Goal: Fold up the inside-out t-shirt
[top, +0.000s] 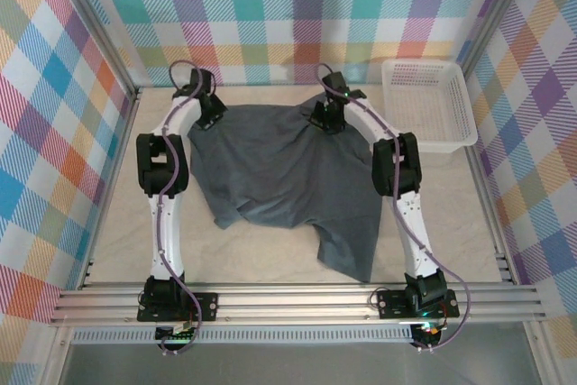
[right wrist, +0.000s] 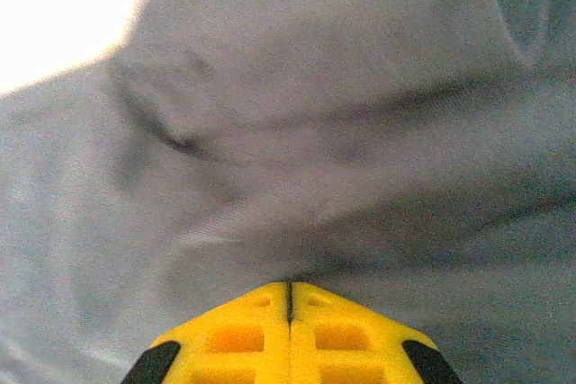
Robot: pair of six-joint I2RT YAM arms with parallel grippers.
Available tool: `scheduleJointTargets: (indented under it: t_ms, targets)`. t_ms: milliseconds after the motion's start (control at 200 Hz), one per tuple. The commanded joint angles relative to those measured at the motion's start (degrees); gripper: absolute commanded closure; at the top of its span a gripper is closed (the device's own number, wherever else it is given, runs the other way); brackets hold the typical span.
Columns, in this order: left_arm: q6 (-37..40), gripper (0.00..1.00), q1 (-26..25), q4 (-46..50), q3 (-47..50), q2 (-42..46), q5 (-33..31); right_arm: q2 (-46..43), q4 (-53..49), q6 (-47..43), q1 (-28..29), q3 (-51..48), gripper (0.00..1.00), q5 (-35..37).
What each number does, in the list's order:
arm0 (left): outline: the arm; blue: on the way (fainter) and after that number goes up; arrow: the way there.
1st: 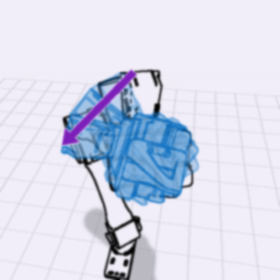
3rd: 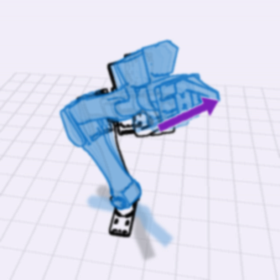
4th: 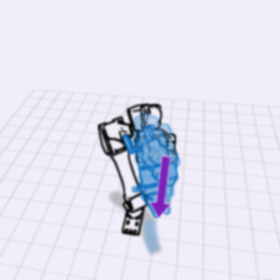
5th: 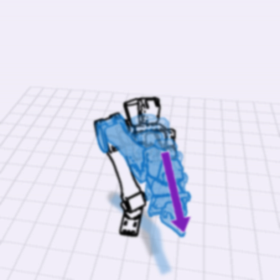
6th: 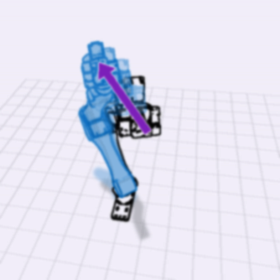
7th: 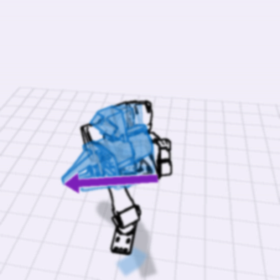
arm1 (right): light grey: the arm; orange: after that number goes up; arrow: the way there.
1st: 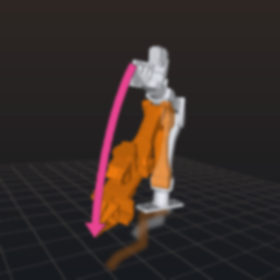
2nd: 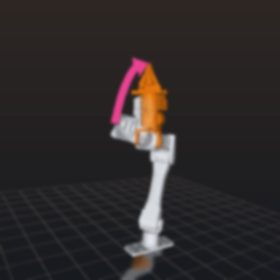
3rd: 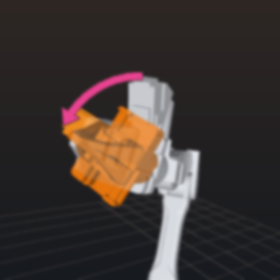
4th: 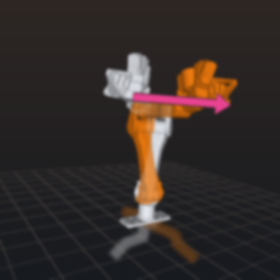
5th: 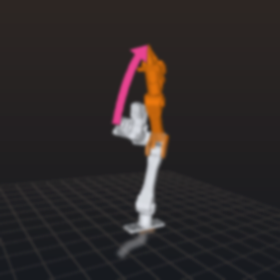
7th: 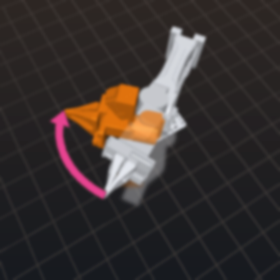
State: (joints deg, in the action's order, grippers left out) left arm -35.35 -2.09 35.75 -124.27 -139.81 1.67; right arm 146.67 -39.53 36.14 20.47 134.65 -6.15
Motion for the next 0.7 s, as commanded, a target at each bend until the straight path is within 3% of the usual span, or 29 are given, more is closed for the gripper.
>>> scheduleJointTargets:
  t_ms: [0,65,130,205,320,380,525,695]
  targets:
    - [1.8,1.00,1.9,2.1,-7.4,3.7,2.7,-2.3,-7.5,-3.3,-0.7,12.5,1.00,-1.8]
    - [2.4,0.96,2.1,3.0,-8.1,8.0,4.0,-6.0,-10.0,-5.2,-1.0,14.1,1.00,-2.0]
    - [2.0,0.92,1.8,2.4,-4.7,14.6,5.4,-12.8,-10.8,-7.6,-1.0,9.1,1.00,-1.0]
    - [0.9,0.87,0.7,-0.7,4.4,23.9,7.0,-25.5,-7.8,-8.4,-1.0,-7.5,1.00,0.0]
    - [2.3,0.79,-3.5,-6.4,24.1,40.9,6.9,-50.0,5.8,-4.1,-1.0,-44.9,0.96,3.9]
    - [4.2,0.76,-6.3,-8.0,33.5,48.7,5.4,-61.7,7.0,0.7,-1.0,-60.2,0.94,7.2]
    - [8.7,0.73,-13.3,-11.0,52.9,62.2,0.6,-81.9,-4.4,10.0,0.3,-82.3,0.86,5.0]
    - [5.8,0.72,-18.2,-11.7,64.6,67.8,2.7,-89.8,-22.4,14.7,5.2,-91.5,0.65,2.5]
